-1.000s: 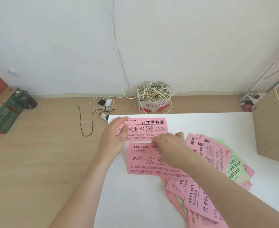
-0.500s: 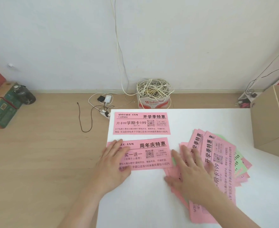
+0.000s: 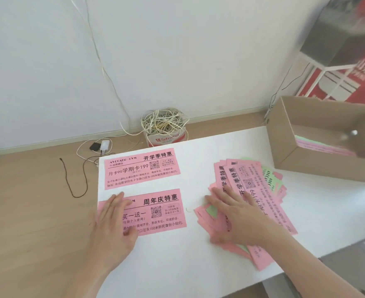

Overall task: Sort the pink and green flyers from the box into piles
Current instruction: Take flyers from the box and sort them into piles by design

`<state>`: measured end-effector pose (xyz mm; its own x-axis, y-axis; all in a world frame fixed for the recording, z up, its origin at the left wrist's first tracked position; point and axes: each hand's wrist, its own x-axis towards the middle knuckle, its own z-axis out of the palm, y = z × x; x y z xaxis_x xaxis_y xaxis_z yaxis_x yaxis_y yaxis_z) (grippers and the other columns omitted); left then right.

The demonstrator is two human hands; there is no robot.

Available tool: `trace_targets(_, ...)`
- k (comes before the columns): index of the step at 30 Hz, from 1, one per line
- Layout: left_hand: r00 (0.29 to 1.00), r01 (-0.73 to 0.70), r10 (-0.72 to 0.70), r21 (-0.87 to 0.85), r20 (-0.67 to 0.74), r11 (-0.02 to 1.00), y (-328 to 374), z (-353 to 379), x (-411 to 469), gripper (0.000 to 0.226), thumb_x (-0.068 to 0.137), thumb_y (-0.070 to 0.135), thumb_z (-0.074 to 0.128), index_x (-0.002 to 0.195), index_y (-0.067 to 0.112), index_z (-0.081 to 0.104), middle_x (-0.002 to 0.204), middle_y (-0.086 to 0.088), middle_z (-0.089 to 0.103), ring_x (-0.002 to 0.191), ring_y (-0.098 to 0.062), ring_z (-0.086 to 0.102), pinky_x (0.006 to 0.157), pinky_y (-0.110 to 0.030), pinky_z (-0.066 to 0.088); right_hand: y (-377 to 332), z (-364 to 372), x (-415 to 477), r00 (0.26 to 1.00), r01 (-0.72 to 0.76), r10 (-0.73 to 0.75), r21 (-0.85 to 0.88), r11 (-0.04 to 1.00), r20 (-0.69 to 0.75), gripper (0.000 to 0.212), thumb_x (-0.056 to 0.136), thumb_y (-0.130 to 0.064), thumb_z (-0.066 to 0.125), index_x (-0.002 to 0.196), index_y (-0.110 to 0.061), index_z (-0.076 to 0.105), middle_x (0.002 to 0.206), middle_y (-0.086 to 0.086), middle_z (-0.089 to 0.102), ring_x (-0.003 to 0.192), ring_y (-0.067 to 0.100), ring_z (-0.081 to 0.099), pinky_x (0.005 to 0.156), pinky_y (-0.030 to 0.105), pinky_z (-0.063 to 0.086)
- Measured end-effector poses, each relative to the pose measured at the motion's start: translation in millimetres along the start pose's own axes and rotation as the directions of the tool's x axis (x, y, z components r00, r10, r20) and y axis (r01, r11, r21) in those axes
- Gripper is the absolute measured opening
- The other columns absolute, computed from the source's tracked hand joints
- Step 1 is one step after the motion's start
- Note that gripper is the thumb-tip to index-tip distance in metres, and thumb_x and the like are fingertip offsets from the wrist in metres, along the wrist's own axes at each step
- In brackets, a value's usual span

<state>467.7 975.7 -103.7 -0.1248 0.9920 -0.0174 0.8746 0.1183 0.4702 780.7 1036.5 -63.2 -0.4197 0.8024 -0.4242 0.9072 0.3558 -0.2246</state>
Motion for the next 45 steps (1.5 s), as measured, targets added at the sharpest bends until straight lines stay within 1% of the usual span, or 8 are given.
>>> trace_targets(6, 0.946, -0.32, 0.311, -0.111, -0.091, 0.941, 94.5, 20.5, 3.3, 0.035, 0.082, 0.037, 0.04, 0.107, 0.028, 0.063, 0.127, 0.008, 0.056, 0.119, -0.011, 0.044, 0.101, -0.031, 0.039, 28.9, -8.2, -34.9, 0.853, -0.241, 0.382, 0.379, 0.893, -0.356, 0.072, 0.091, -0.046, 0.055, 0.15, -0.04, 0.015, 0.159, -0.013, 0.008, 0.148, 0.012, 0.004, 0.117, 0.043, 0.017)
trace_targets(10, 0.911, -0.392, 0.393, -0.029, 0.122, 0.919, 173.1, 60.4, -0.6, 0.049, 0.093, 0.048, 0.04, 0.136, 0.024, 0.045, 0.143, 0.007, 0.042, 0.127, -0.01, 0.031, 0.105, -0.031, 0.038, 69.1, -1.6, -53.3, 0.763, -0.438, 0.627, 0.587, 0.681, -0.158, 0.063, 0.091, -0.021, 0.055, 0.147, -0.021, 0.026, 0.129, 0.008, 0.05, 0.115, 0.026, 0.05, 0.093, 0.037, 0.042)
trace_targets(18, 0.985, -0.134, 0.11, 0.18, 0.135, 0.974, 221.7, 96.3, 7.5, 0.087, 0.076, 0.066, 0.058, 0.143, 0.022, 0.024, 0.144, 0.007, 0.037, 0.12, -0.02, 0.038, 0.098, -0.033, 0.035, 70.2, 14.2, -53.7, 0.779, -0.402, 0.593, 0.564, 0.721, -0.203, 0.055, 0.085, -0.033, 0.06, 0.136, -0.028, 0.04, 0.101, -0.01, 0.059, 0.096, 0.016, 0.058, 0.085, 0.037, 0.047)
trace_targets(29, 0.96, 0.166, -0.184, 0.103, 0.213, 0.981, 233.3, 92.8, 27.7, 0.08, 0.069, 0.051, 0.076, 0.136, 0.026, 0.039, 0.126, 0.002, 0.04, 0.12, -0.019, 0.037, 0.099, -0.031, 0.036, 86.2, 8.3, -64.8, 0.928, -0.166, 0.372, 0.892, 0.421, -0.003, 0.017, 0.092, -0.021, 0.058, 0.081, -0.02, 0.07, 0.074, -0.011, 0.073, 0.068, 0.004, 0.068, 0.069, 0.031, 0.057)
trace_targets(35, 0.984, 0.16, -0.161, 0.017, 0.081, 0.987, 239.6, 91.5, 26.3, 0.033, 0.082, 0.035, 0.069, 0.112, 0.025, 0.06, 0.112, 0.007, 0.047, 0.113, -0.016, 0.043, 0.093, -0.026, 0.037, 101.2, 7.5, -57.7, 0.922, -0.234, 0.377, 0.647, 0.726, -0.09, 0.051, 0.086, -0.047, 0.062, 0.055, -0.016, 0.036, 0.05, -0.005, 0.042, 0.049, 0.012, 0.038, 0.048, 0.027, 0.03)
trace_targets(38, 0.991, 0.127, -0.13, -0.105, -0.024, 0.986, 236.0, 72.4, 24.2, 0.013, 0.089, 0.021, 0.062, 0.098, 0.025, 0.07, 0.096, 0.014, 0.066, 0.096, -0.009, 0.06, 0.079, -0.022, 0.042, 112.2, -6.9, -58.6, 0.899, -0.19, 0.338, 0.449, 0.873, -0.277, 0.028, 0.086, -0.053, 0.059, 0.098, -0.028, 0.058, 0.087, -0.011, 0.051, 0.084, 0.011, 0.05, 0.071, 0.028, 0.046)
trace_targets(40, 0.999, 0.023, -0.025, -0.044, -0.032, 0.999, 231.9, 49.8, 24.2, 0.019, 0.091, 0.015, 0.059, 0.097, 0.026, 0.073, 0.091, 0.013, 0.071, 0.087, -0.01, 0.064, 0.075, -0.023, 0.044, 121.3, -19.7, -57.2, 0.836, -0.061, 0.254, 0.378, 0.924, -0.487, 0.069, 0.079, -0.042, 0.07, 0.138, -0.035, 0.035, 0.125, -0.005, 0.043, 0.116, 0.017, 0.039, 0.09, 0.035, 0.042)
trace_targets(45, 0.987, -0.116, 0.118, -0.024, 0.107, 0.993, 239.2, 15.7, 21.5, 0.02, 0.093, 0.025, 0.053, 0.097, 0.033, 0.071, 0.089, 0.014, 0.071, 0.087, -0.007, 0.064, 0.078, -0.028, 0.049, 131.3, -59.5, -52.4, 0.854, 0.243, -0.15, 0.127, 0.962, -0.498, 0.063, 0.079, -0.02, 0.072, 0.13, -0.043, 0.042, 0.126, -0.023, 0.051, 0.113, 0.002, 0.043, 0.082, 0.023, 0.037)
